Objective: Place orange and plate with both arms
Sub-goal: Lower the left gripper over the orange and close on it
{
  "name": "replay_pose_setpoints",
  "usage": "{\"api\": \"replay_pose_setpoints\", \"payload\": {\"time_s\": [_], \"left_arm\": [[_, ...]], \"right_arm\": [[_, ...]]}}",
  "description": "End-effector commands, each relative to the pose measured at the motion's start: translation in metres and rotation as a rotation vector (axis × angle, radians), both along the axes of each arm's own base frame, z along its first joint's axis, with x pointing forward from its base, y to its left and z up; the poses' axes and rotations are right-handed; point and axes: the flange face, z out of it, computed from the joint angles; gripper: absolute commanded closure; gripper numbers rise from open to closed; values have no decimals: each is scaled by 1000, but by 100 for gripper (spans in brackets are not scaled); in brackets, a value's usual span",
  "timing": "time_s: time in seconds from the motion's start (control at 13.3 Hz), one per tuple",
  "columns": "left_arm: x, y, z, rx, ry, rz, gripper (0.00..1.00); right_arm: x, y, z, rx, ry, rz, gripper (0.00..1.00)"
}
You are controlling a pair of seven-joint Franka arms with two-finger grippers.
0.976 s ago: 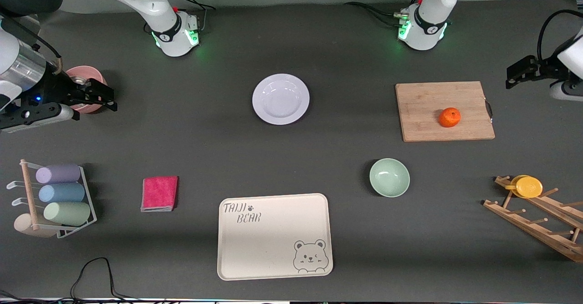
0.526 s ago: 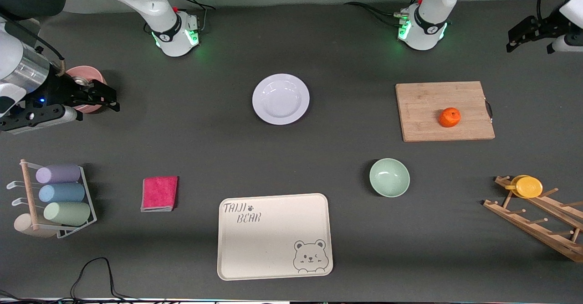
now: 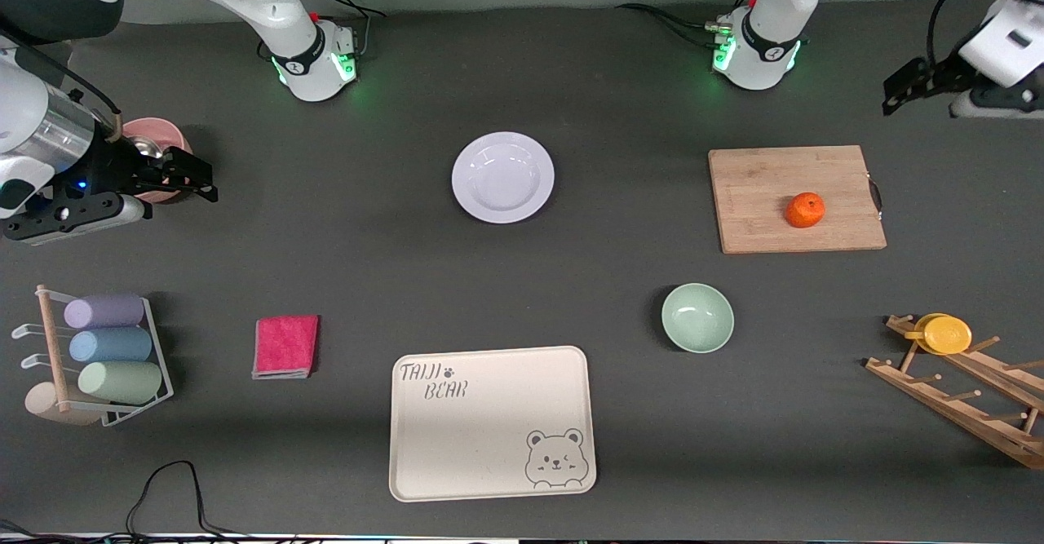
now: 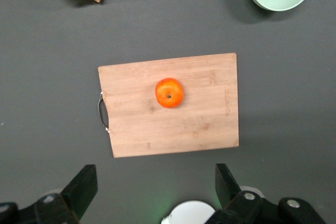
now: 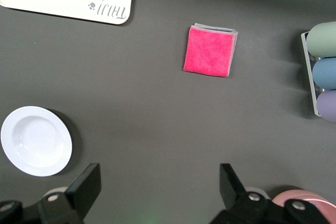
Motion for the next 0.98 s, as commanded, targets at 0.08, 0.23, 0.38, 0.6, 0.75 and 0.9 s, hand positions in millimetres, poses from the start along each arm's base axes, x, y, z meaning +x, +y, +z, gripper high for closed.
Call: {"api": "replay_pose_setpoints", "payload": {"time_s": [0.08, 0.23, 0.38, 0.6, 0.75, 0.9], "left_arm": [[-1, -5, -88, 12, -19, -16, 0], [0, -6, -132, 12, -27, -18, 0], [-4, -7, -170, 11, -35, -20, 0], [-4, -8, -221, 12, -45, -24, 0], [-6, -8, -247, 11, -44, -24, 0], [-5, -9, -267, 11, -39, -27, 0]], "right_arm": [[1, 1, 1, 16, -2, 10, 0], [1, 1, 1, 15, 0, 9, 0], [2, -1, -1, 15, 4, 6, 0], [3, 0, -4, 14, 12, 4, 0], [5, 0, -11, 13, 24, 2, 0], [10, -4, -16, 14, 30, 5, 0]]}}
